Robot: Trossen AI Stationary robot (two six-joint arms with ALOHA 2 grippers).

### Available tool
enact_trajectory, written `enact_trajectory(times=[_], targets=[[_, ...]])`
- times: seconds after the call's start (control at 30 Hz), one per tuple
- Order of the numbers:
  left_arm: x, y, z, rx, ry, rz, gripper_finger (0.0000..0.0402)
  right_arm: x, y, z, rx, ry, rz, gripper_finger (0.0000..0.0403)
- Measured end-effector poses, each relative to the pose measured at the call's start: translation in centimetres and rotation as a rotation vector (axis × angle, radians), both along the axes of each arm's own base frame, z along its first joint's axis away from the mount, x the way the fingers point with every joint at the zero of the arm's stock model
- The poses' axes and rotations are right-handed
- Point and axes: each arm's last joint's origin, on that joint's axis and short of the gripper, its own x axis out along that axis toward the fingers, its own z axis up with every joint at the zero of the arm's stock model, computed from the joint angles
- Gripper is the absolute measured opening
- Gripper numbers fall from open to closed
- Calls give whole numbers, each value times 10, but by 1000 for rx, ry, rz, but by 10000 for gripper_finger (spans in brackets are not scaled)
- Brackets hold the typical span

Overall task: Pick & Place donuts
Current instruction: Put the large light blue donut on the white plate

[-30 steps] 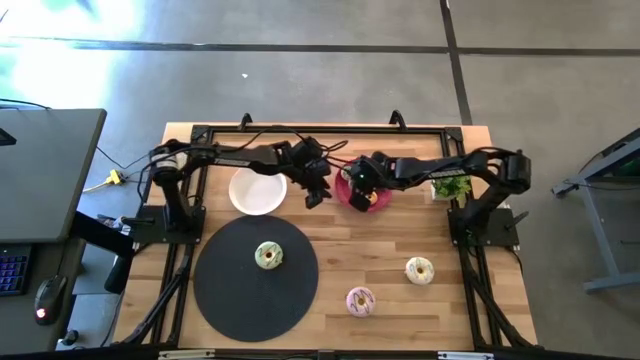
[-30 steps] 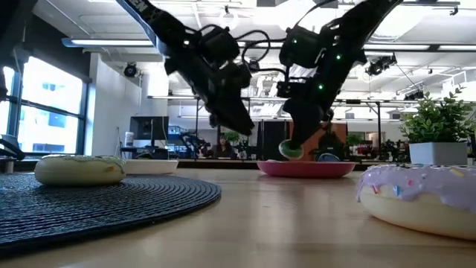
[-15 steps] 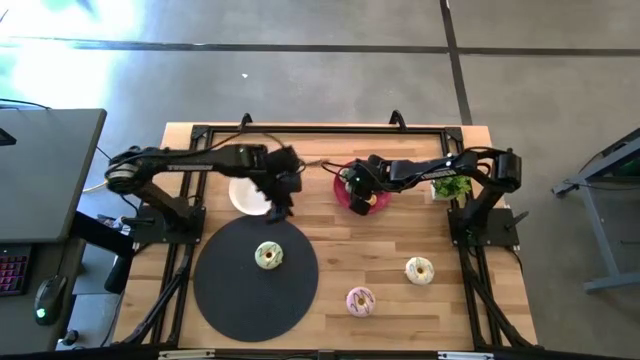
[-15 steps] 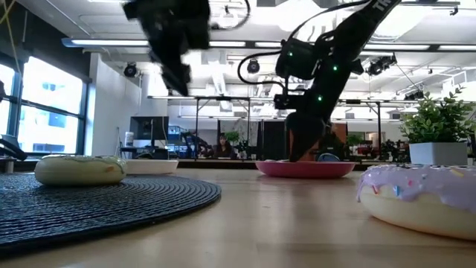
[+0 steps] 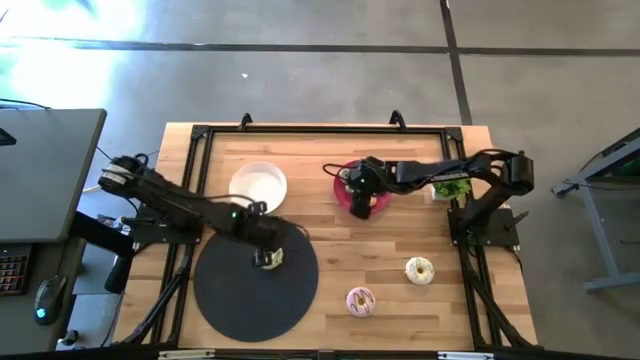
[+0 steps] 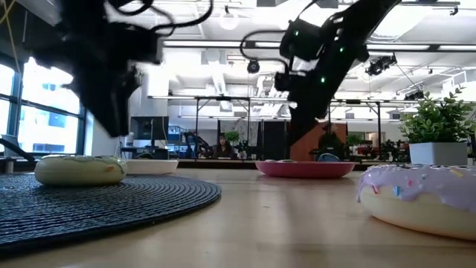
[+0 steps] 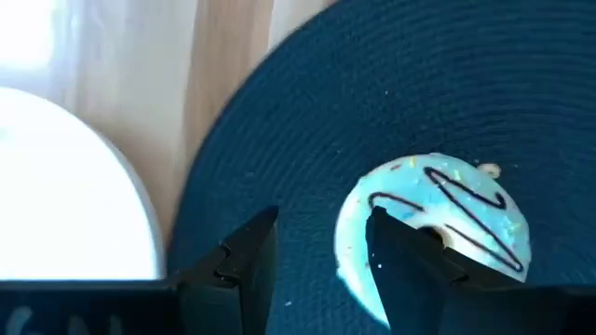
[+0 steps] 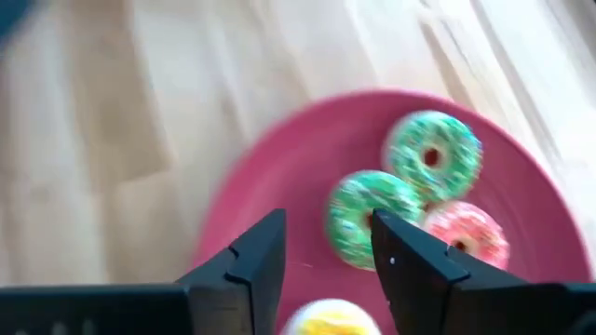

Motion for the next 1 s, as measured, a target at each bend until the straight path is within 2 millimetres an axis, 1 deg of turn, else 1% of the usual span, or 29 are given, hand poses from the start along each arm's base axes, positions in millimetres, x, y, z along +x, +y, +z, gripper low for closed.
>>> enact_trajectory(times=[0.07,0.13,0.33,0.53,0.67,0.77,0.87,1.0], targets=[[-4,-5,-10,-12,-25,21,156,1,6,6,-2,-25,22,150],[-10,-6,-20,-12,-4,35,156,1,12,10,-9,-48,39,149],[-19,-6,-33,-81,38,96,156,4,20,12,-15,-65,55,151],[-18,-6,-33,-92,21,81,156,4,21,12,-40,-63,43,152],[-12,-9,-22,-129,-19,55,156,4,21,12,-42,-63,41,152],[-10,-11,-15,-153,-9,38,156,4,21,13,-42,-66,41,152],[-11,-11,-16,-149,6,13,156,4,21,13,-42,-66,41,152],[-12,-11,-21,-132,46,21,156,4,21,13,-42,-66,41,152]])
